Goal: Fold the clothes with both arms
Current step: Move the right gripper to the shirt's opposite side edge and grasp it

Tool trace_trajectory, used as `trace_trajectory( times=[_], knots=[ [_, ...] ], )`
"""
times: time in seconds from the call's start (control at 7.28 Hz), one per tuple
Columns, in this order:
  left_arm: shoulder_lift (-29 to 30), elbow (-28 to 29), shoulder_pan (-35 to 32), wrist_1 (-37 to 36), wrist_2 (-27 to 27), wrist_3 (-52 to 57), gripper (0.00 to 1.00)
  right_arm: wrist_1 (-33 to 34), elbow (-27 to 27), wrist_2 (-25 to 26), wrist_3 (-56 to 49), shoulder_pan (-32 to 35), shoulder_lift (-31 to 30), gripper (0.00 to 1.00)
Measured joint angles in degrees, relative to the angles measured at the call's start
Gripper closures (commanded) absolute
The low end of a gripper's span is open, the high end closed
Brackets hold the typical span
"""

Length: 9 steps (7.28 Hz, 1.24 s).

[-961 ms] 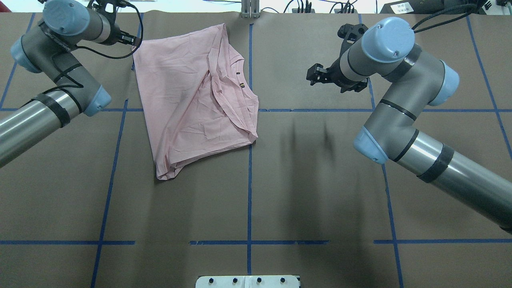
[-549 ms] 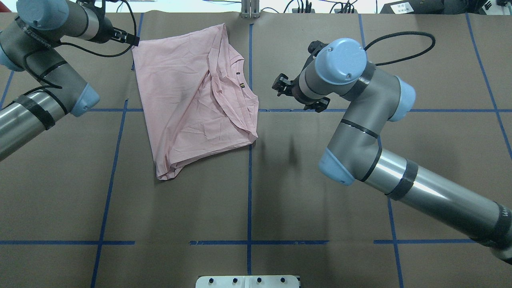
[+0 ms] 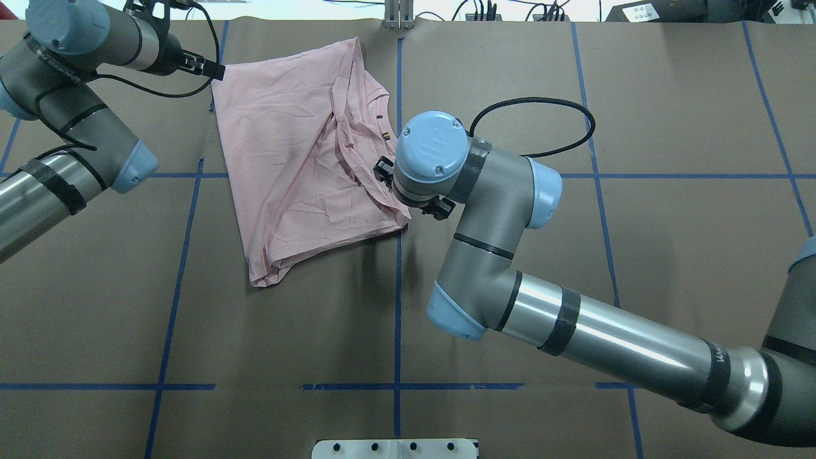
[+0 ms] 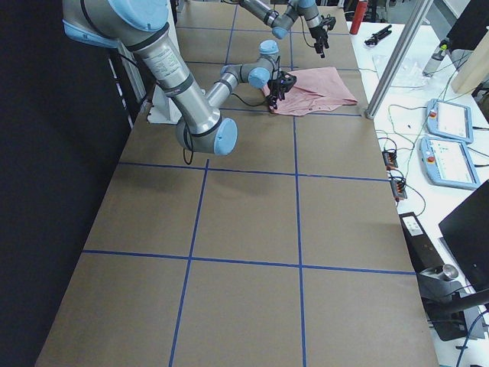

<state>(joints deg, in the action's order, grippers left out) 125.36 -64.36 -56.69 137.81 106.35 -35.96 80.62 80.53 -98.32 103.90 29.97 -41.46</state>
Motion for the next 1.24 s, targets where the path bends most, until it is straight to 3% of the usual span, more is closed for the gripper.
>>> trace_trajectory(
  times=[0.41,0.69,1.24],
  knots=[
    [-0.09,-0.09,0.81,0.28,-0.05,-1.99,0.0,0.29,-4.19,1.22,1.66,-2.18,2.57,0.31],
    [-0.24,-0.07,0.94,0.46,-0.08,-2.17,0.0,0.32,-5.53,2.17,1.74,-3.11,2.92,0.41],
    [-1.19,-1.03,1.05,0.63,-0.09,-2.19,0.0,0.2,-6.7,3.78,1.74,-3.88,2.99,0.46]
  ],
)
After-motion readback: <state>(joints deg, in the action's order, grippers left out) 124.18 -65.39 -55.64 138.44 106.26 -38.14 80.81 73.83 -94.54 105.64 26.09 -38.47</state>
